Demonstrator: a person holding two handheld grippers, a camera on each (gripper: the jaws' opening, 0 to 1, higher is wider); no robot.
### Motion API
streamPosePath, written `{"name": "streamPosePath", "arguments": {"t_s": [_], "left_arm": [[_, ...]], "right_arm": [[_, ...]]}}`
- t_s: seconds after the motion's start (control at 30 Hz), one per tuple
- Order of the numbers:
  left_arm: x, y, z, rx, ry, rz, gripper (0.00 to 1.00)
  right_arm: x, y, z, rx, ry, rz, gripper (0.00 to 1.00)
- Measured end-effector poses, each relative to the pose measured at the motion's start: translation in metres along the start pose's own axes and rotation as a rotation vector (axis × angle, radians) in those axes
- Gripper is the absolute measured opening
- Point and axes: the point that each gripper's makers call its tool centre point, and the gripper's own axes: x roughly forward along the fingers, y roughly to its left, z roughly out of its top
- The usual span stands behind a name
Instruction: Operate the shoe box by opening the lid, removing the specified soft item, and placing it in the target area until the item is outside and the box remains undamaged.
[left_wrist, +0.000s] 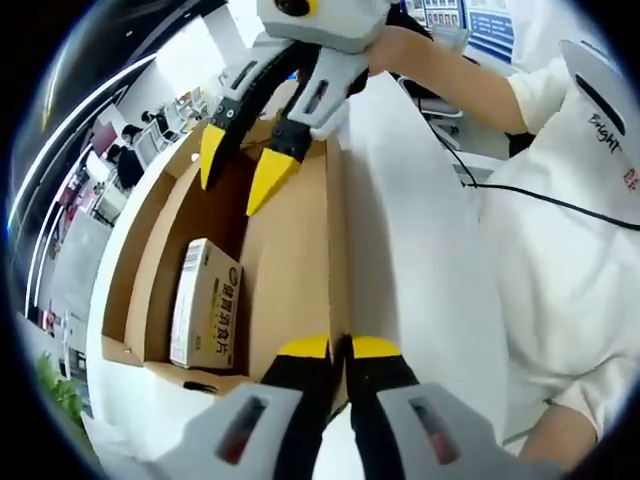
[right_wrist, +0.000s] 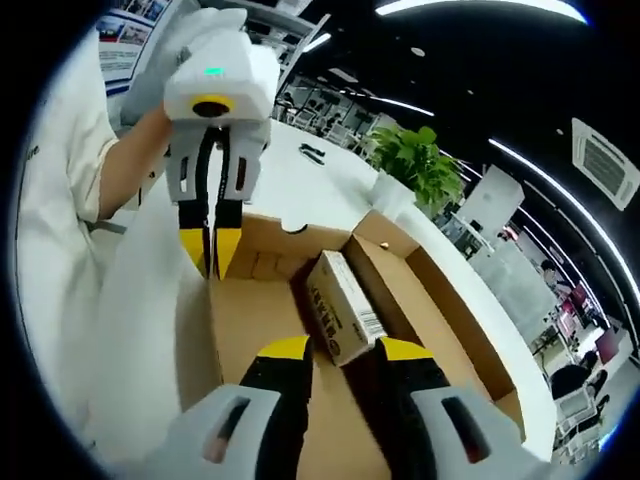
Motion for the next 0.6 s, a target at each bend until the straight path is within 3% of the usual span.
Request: {"name": "streamPosePath", "arguments": {"t_s": [0.27, 0.37, 0.6], "left_arm": [[0.0, 0.0, 0.001, 0.004, -0.004, 0.013, 0.04], [0.0, 0.0, 0.001, 0.0, -0.005, 0.013, 0.05], [0.0, 0.001, 0.002, -0.031, -0.02, -0.008, 0.04]], "right_arm": [[0.012, -0.01, 0.002, -0.029, 0.013, 0.019, 0.27], [0.018, -0.02, -0.006, -0.008, 0.056, -0.012, 0.28], [0.032, -0.024, -0.009, 0.033, 0.045, 0.011, 0.28]]}}
